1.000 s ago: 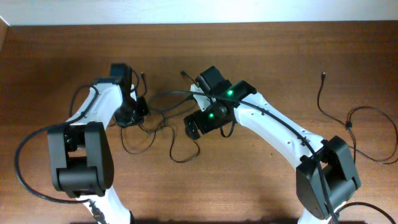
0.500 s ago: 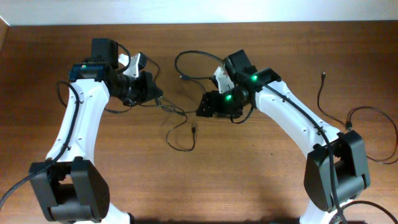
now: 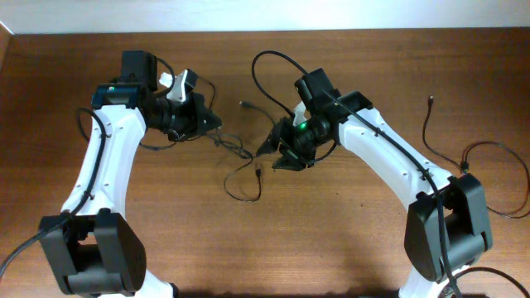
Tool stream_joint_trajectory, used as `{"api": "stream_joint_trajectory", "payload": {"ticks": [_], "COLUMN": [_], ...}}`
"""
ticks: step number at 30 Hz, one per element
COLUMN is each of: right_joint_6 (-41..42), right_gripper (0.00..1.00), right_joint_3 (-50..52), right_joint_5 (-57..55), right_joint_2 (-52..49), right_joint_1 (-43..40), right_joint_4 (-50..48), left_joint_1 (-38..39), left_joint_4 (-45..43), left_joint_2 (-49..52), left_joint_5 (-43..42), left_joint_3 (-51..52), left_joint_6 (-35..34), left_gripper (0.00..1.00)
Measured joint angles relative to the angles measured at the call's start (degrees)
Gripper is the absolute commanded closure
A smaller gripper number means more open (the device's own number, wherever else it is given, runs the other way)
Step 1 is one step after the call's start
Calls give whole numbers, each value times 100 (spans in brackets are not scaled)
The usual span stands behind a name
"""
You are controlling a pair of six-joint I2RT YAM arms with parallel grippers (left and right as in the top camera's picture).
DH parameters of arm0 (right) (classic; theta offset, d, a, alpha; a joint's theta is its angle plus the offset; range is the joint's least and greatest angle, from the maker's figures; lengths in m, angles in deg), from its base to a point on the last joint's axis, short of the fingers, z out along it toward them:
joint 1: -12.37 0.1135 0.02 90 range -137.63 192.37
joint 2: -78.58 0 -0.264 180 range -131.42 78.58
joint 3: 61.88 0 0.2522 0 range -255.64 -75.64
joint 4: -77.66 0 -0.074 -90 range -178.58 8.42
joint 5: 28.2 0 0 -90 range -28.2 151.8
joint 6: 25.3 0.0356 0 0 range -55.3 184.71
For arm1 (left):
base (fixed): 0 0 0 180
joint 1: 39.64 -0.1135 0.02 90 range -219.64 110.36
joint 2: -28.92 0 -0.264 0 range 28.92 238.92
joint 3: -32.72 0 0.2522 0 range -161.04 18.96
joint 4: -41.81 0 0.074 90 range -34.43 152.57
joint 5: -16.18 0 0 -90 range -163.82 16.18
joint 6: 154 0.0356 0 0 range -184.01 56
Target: Untangle cables
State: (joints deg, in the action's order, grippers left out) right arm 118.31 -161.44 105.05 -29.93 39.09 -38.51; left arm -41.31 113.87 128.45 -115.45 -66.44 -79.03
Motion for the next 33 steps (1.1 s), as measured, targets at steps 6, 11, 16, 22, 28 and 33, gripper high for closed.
{"api": "stream_joint_trajectory", "payload": {"ticks": [6,11,16,22,28,33], "right_joint_6": [474,1266,2033,2317,2448,2380], "right_gripper": [59,54,51,55,73,85], "right_joint_3": [2,17,20,20,22,22], "right_joint_5": [-9,-229,-732,-1202,-1283,-1394], "right_joint_2": [0,0,0,0,0,0], "right_joint_1": [131,365,365,400,431,435], "right_joint_4": [0,-278,-667,-688,-758,-691], "left_joint_1": [2,142,514,520,522,549], "left_joint_4": [94,197,214,214,234,238], "left_joint_2": [0,0,0,0,0,0], "left_joint_5": [-4,-46,-107,-365,-535,-380], "left_joint_3": [0,0,0,0,0,0], "left_joint_6": [-636,-1147,-1211,-1228,-1202,-1040], "left_gripper": [100,100,100,100,100,100]}}
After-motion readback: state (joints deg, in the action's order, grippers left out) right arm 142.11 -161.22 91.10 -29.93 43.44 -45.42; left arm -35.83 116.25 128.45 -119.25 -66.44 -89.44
